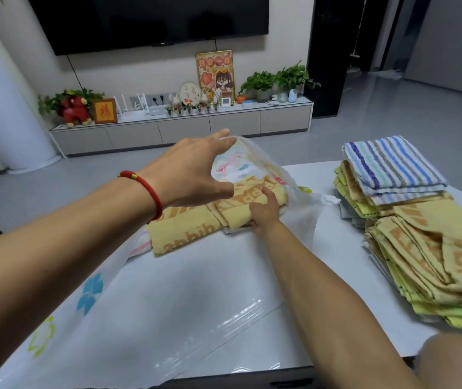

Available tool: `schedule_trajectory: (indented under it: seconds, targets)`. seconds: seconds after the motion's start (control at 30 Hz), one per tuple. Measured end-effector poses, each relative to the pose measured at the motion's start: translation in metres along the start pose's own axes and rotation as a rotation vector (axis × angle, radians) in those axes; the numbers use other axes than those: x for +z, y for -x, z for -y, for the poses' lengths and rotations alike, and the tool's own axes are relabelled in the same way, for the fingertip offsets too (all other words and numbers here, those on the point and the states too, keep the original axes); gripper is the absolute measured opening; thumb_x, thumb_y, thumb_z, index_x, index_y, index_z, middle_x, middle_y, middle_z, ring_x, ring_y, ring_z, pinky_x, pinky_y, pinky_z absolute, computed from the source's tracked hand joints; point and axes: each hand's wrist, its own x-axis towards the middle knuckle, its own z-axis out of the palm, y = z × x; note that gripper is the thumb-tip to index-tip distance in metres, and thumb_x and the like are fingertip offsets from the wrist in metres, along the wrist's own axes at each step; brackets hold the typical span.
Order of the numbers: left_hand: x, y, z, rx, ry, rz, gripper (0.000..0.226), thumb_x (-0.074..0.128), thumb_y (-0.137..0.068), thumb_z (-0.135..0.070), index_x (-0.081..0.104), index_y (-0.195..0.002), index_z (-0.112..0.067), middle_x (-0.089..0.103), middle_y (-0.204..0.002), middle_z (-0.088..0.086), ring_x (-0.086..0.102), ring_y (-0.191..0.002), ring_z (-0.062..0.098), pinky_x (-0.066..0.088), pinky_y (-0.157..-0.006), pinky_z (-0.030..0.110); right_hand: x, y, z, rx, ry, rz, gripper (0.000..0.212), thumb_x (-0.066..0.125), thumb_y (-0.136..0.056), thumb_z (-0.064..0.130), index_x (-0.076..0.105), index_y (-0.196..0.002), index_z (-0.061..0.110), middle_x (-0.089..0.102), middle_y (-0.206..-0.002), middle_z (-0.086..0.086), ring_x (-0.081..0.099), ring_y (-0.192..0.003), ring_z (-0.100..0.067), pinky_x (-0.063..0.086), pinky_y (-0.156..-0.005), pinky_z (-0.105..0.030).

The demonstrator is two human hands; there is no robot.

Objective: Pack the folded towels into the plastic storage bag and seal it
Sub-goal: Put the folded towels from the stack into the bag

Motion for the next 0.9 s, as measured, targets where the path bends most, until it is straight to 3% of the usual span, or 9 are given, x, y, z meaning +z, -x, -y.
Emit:
schedule_trajectory:
  seconds: [0.07,0.23,0.37,0.47,0.6,0.67,0.73,0.83,0.9]
  targets:
    - [0.004,0.001,0.000,0.003,-0.007,-0.001,0.086,0.070,-0.080,-0.040,0.025,-0.153,-0.029,0.015,-0.162,-0.016,0.038,-0.138,0.023,0.036,-0.106,0.035,-0.002,-0.001,0.002,-0.056,0.030,-0.066,0.063,0.052,-0.098,-0.005,0.043,-0.154,0.022,0.055,-0.147,-0.012,0.059,-0.124,-0.030,0.057,-0.094,-0.027]
    - [0.016,0.005,0.004,-0.016,0.022,0.038,0.085,0.070,-0.080,-0.040,0.026,-0.153,-0.032,0.017,-0.162,-0.013,0.038,-0.137,0.024,0.034,-0.110,0.041,-0.009,0.011,0.016,-0.050,0.380,-0.027,0.069,0.051,-0.097,0.001,0.032,-0.160,0.023,0.051,-0.150,-0.012,0.055,-0.132,-0.032,0.046,-0.113,-0.038]
    - [0.028,0.014,0.002,0.003,0.013,0.047,0.082,0.068,-0.081,-0.037,0.028,-0.152,-0.032,0.018,-0.162,-0.010,0.037,-0.138,0.026,0.030,-0.112,0.038,-0.036,0.068,0.038,0.011,0.659,0.109,0.038,0.056,-0.092,0.015,0.064,-0.128,0.024,0.066,-0.130,-0.010,0.066,-0.100,-0.026,0.063,-0.082,-0.038]
    - [0.037,0.018,-0.004,0.005,0.022,0.067,0.080,0.067,-0.080,-0.034,0.030,-0.151,-0.033,0.018,-0.163,-0.004,0.037,-0.138,0.029,0.032,-0.111,0.040,-0.084,0.122,0.056,-0.113,0.925,0.234,0.021,0.059,-0.087,0.020,0.074,-0.098,0.028,0.076,-0.101,0.000,0.075,-0.085,-0.022,0.064,-0.066,-0.033]
    - [0.045,0.020,-0.008,-0.018,0.012,0.098,0.077,0.067,-0.080,-0.036,0.034,-0.149,-0.038,0.017,-0.163,0.003,0.037,-0.139,0.034,0.036,-0.109,0.044,-0.171,0.167,0.107,-0.421,1.229,-0.071,0.015,0.060,-0.081,0.033,0.072,-0.072,0.027,0.074,-0.066,0.010,0.068,-0.058,-0.009,0.055,-0.055,-0.029]
    - [0.046,0.022,-0.009,-0.043,0.015,0.110,0.074,0.066,-0.080,-0.038,0.034,-0.147,-0.042,0.021,-0.162,0.010,0.037,-0.138,0.036,0.036,-0.111,0.047,-0.215,0.167,0.131,-0.512,1.331,-0.299,0.015,0.060,-0.086,0.031,0.070,-0.075,0.028,0.073,-0.074,0.006,0.068,-0.075,-0.023,0.055,-0.064,-0.036]
    - [0.047,0.026,-0.009,-0.061,0.001,0.117,0.072,0.066,-0.080,-0.043,0.035,-0.146,-0.046,0.024,-0.160,0.014,0.033,-0.140,0.038,0.036,-0.111,0.052,-0.255,0.153,0.147,-0.473,1.452,-0.464,0.023,0.055,-0.092,0.023,0.076,-0.100,0.023,0.074,-0.104,-0.008,0.065,-0.102,-0.034,0.055,-0.082,-0.042]
    - [0.046,0.039,-0.006,-0.074,-0.051,0.107,0.064,0.064,-0.079,-0.051,0.041,-0.139,-0.053,0.026,-0.158,0.015,0.030,-0.140,0.039,0.038,-0.107,0.056,-0.294,0.132,0.147,-0.080,1.592,-0.503,0.051,0.048,-0.097,0.012,0.058,-0.142,0.033,0.055,-0.144,-0.019,0.045,-0.134,-0.043,0.036,-0.110,-0.051]
    - [0.046,0.052,-0.002,-0.096,-0.086,0.118,0.059,0.064,-0.079,-0.053,0.046,-0.135,-0.054,0.025,-0.159,0.014,0.030,-0.140,0.039,0.038,-0.106,0.058,-0.303,0.126,0.141,0.055,1.558,-0.480,0.056,0.047,-0.098,0.011,0.053,-0.146,0.039,0.051,-0.148,-0.018,0.044,-0.136,-0.043,0.031,-0.114,-0.054]
